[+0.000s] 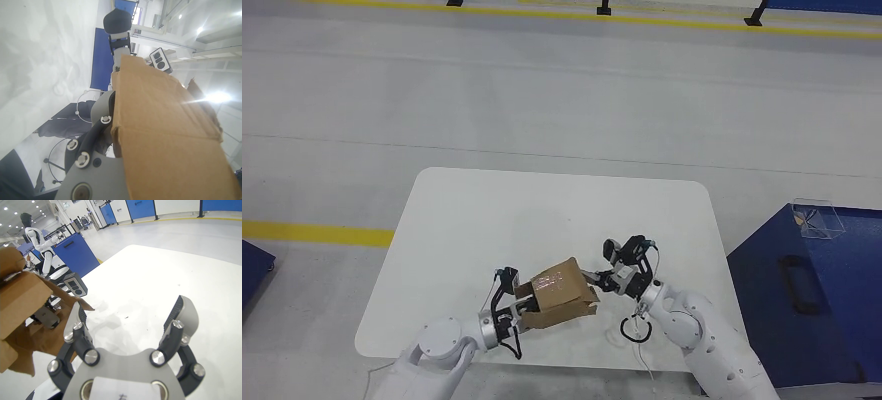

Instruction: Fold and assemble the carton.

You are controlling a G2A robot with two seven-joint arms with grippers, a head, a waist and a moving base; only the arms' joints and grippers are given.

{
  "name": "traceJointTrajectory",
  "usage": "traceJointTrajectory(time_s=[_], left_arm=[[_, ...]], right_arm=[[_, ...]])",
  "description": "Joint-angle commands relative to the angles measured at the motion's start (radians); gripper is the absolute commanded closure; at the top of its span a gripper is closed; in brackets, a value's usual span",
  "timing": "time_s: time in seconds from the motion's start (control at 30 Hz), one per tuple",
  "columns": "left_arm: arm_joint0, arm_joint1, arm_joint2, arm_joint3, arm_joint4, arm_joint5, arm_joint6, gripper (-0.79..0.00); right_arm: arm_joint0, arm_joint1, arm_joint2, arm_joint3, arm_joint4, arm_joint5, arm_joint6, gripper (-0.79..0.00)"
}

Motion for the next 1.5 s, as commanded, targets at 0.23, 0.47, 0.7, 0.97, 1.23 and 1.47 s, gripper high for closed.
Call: traceJointTrajectory(time_s=[0.23, 0.47, 0.7, 0.97, 1.23, 1.47], left_arm=[[-0.011, -0.002, 0.027, -0.007, -0.018, 0.046, -0.023, 0.000], [-0.033, -0.004, 0.035, 0.022, -0.022, 0.051, -0.004, 0.000], [-0.060, -0.009, 0.046, 0.053, -0.025, 0.052, 0.026, 0.000], [-0.076, -0.013, 0.056, 0.063, -0.026, 0.056, 0.046, 0.000], [-0.087, -0.016, 0.066, 0.068, -0.029, 0.063, 0.053, 0.000], [-0.087, -0.019, 0.069, 0.071, -0.040, 0.058, 0.075, 0.000]], right_arm=[[0.058, -0.019, -0.030, 0.062, 0.023, 0.005, 0.013, -0.785], [0.085, -0.021, 0.000, 0.123, 0.088, -0.050, -0.005, -0.785], [0.028, -0.004, 0.068, 0.067, 0.141, -0.140, -0.019, -0.785], [-0.007, -0.003, 0.049, 0.012, 0.154, -0.142, 0.077, -0.785], [0.025, -0.017, 0.009, 0.051, 0.161, -0.131, 0.094, -0.785], [0.038, -0.022, 0.003, 0.071, 0.172, -0.143, 0.094, -0.785]])
